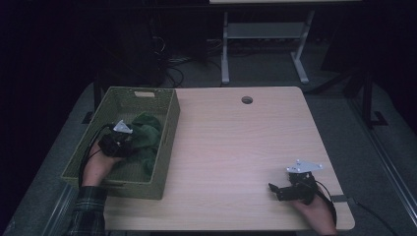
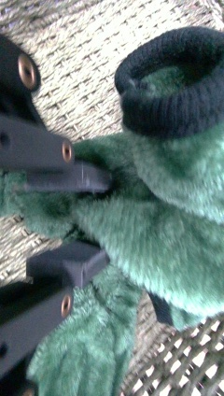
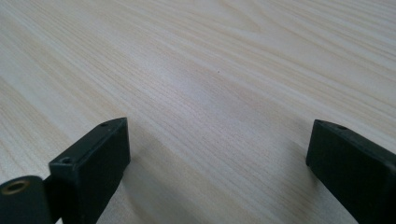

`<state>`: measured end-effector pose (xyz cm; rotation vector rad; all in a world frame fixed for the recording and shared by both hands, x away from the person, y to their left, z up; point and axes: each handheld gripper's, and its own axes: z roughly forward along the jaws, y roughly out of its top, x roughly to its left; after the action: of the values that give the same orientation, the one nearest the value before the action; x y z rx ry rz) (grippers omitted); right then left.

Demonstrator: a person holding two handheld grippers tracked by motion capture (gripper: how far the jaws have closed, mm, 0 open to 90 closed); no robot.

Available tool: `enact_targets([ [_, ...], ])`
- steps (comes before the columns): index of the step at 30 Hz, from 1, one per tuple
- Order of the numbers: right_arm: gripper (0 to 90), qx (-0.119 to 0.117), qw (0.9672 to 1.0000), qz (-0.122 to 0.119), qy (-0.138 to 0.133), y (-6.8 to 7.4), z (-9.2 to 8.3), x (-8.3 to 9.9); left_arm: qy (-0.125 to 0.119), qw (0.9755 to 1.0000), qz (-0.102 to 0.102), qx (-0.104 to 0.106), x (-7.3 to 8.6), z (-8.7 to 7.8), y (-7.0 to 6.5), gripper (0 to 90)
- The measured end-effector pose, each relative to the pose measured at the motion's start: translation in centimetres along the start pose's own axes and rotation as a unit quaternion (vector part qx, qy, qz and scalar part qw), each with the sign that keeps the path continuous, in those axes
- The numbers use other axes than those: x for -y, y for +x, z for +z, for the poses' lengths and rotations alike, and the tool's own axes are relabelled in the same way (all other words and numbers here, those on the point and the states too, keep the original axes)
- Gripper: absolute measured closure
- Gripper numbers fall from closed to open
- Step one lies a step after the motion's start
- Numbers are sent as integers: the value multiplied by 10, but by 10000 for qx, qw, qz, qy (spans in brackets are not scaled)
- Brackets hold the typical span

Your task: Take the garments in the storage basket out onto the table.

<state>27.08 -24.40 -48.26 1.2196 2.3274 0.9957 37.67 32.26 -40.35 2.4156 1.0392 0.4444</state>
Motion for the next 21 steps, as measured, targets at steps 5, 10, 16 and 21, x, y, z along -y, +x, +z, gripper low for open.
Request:
enact_targets([
  [5, 60, 0, 10000, 0, 1, 0, 0, 0, -8, 9997, -216, 143, 0, -4, 2, 809],
  [10, 61, 0, 10000, -1, 0, 0, 0, 0, -195, 9986, -438, 229, 0, -11, 4, 836],
  [16, 61, 0, 10000, 0, 0, 0, 0, 0, -478, 9969, -559, 275, -1, -22, 7, 844],
  [21, 60, 0, 10000, 1, 0, 0, 0, 0, -759, 9947, -641, 277, -4, -34, 6, 850],
])
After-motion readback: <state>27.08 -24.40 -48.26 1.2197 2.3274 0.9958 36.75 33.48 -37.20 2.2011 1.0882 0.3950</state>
